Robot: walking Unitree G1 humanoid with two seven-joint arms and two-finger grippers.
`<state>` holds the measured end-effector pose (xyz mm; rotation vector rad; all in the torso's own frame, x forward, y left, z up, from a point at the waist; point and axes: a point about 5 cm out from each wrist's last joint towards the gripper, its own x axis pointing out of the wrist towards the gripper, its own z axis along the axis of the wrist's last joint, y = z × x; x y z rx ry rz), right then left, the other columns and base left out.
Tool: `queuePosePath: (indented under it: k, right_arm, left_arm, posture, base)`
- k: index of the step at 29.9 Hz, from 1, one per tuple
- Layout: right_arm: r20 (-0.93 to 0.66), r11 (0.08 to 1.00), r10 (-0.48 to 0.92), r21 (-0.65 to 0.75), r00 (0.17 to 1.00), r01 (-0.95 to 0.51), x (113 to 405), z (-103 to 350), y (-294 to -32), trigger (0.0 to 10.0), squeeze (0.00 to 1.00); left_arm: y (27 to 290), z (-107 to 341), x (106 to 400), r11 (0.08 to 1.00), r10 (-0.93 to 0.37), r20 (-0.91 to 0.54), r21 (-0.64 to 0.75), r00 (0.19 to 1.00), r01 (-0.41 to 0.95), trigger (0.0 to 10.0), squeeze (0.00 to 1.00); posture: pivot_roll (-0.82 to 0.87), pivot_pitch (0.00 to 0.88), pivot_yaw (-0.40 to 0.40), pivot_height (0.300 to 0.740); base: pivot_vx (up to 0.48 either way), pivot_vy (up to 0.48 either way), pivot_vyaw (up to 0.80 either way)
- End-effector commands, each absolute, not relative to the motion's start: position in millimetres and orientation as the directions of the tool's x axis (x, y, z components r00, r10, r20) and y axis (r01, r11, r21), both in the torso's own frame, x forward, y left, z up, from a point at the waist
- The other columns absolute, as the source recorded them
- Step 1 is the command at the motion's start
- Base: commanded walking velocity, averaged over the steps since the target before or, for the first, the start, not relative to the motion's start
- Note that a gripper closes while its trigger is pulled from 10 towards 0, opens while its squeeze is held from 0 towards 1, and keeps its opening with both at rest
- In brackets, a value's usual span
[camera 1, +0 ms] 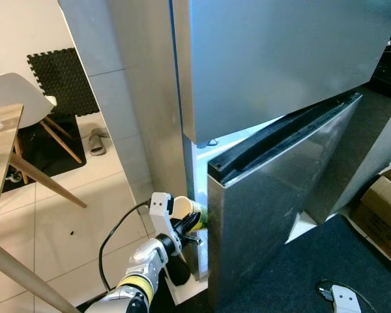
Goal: Restocking fridge
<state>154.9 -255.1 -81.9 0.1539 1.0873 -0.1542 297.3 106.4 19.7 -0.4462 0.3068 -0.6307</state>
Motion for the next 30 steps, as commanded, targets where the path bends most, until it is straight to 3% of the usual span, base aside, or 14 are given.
queuePosePath:
  k: [1,10,15,18,19,25,30]
  right_arm:
    - [-0.892,0.978,-0.042,0.054,0.449,0.200,152.4,-83.7,-252.5,10.0,0.00]
    - [-0.905,0.983,-0.040,0.041,0.423,0.181,148.5,-85.7,-251.4,10.0,0.00]
    - [-0.911,0.984,-0.043,0.033,0.410,0.177,145.8,-87.2,-250.4,10.0,0.00]
    - [-0.912,0.983,-0.043,0.033,0.409,0.178,145.2,-87.5,-250.0,10.0,0.00]
    - [-0.914,0.985,-0.044,0.029,0.404,0.173,144.5,-87.9,-249.7,10.0,0.00]
    - [-0.919,0.985,-0.043,0.026,0.393,0.168,141.8,-89.3,-248.4,10.0,0.00]
    - [-0.920,0.985,-0.042,0.026,0.389,0.169,140.5,-90.0,-247.8,10.0,0.00]
  left_arm:
    - [85.9,21.0,293.7,0.650,-0.690,-0.104,-0.524,0.716,0.550,10.0,0.00]
    - [73.7,10.5,275.6,0.522,-0.802,-0.094,-0.589,0.589,0.617,10.0,0.00]
    - [124.1,-29.4,249.4,0.726,-0.637,-0.365,-0.581,0.679,0.369,10.0,0.00]
    - [139.3,-41.4,237.3,0.787,-0.569,-0.455,-0.542,0.685,0.294,10.0,0.00]
    - [160.8,-56.2,219.0,0.859,-0.460,-0.566,-0.478,0.684,0.183,10.0,0.00]
    - [189.6,-75.3,185.9,0.928,-0.292,-0.696,-0.372,0.656,0.019,10.0,0.00]
    - [195.1,-83.5,169.3,0.946,-0.244,-0.747,-0.323,0.618,-0.016,10.0,0.00]
  posture:
    - [-0.04,0.000,0.032,0.740]
    - [-0.04,0.000,0.033,0.740]
    - [-0.04,0.000,0.034,0.740]
    - [-0.04,0.000,0.035,0.740]
    - [-0.04,0.000,0.035,0.740]
    - [-0.04,0.000,0.034,0.740]
    - [-0.04,0.000,0.033,0.740]
  base:
    - [0.000,0.000,0.00]
    - [0.000,0.000,0.00]
    - [0.000,0.000,0.00]
    - [0.000,0.000,0.00]
    - [0.000,0.000,0.00]
    - [0.000,0.000,-0.77]
    - [0.000,0.000,-0.76]
